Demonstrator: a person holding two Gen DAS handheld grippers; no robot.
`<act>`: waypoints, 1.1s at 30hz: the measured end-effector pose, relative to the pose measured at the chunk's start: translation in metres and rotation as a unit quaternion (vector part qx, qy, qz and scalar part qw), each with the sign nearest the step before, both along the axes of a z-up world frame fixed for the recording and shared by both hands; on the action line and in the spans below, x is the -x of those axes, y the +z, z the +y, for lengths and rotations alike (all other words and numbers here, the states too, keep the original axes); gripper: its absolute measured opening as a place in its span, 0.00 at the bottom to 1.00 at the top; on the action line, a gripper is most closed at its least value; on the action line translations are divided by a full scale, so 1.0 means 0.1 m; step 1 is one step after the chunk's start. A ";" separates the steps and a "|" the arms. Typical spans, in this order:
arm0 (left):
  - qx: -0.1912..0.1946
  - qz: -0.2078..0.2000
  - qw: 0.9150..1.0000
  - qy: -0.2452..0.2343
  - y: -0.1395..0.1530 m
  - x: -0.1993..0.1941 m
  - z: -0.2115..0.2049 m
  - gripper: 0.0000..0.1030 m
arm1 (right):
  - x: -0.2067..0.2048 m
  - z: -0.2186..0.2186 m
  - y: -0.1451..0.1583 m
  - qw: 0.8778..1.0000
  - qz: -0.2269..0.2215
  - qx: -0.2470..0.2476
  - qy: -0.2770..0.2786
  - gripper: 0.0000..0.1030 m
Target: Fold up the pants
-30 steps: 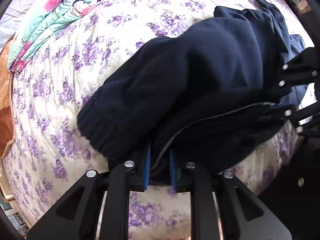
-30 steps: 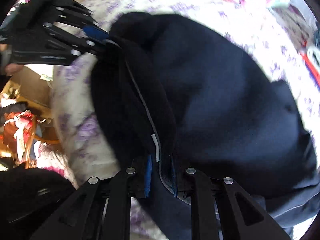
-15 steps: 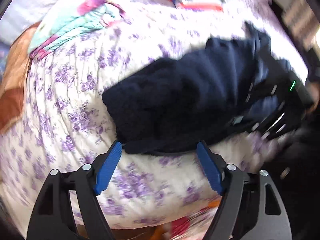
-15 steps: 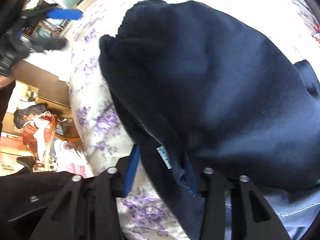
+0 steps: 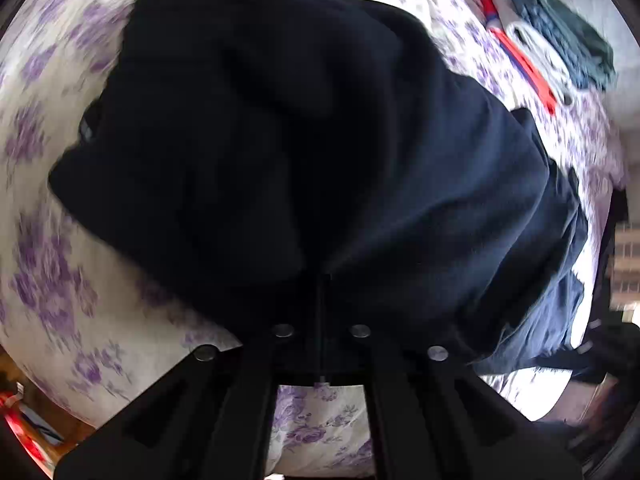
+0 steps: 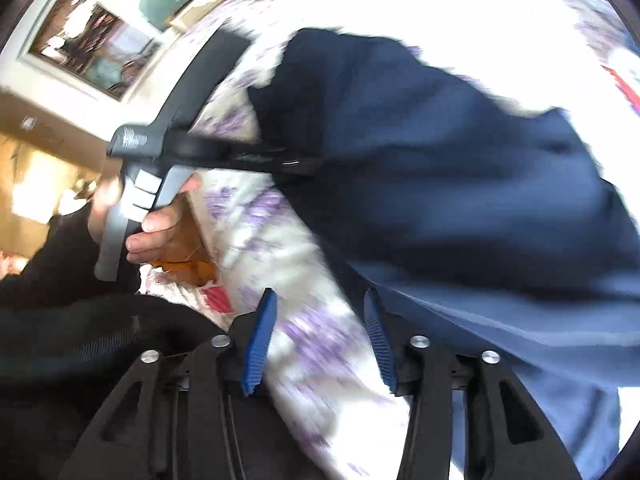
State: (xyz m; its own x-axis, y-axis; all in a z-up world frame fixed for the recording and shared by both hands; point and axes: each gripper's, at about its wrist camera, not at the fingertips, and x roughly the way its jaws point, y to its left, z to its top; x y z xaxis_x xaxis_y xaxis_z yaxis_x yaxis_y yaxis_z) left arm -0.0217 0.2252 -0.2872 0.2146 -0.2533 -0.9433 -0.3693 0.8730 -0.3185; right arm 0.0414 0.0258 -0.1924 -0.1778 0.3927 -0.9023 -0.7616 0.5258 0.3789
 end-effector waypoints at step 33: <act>0.007 0.018 1.000 0.007 -0.08 -0.24 -0.04 0.01 | -2.46 -3.06 0.36 0.864 0.009 0.119 -0.490 0.07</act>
State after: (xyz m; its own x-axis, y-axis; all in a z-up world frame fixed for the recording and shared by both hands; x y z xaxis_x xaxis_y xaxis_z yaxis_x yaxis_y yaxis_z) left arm 0.0026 0.2212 -0.2955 0.1849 -0.2641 -0.9466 -0.3924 0.8632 -0.3175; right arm 0.2873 -0.2802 -0.1562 0.1199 0.1654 -0.9789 0.0970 0.9794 0.1773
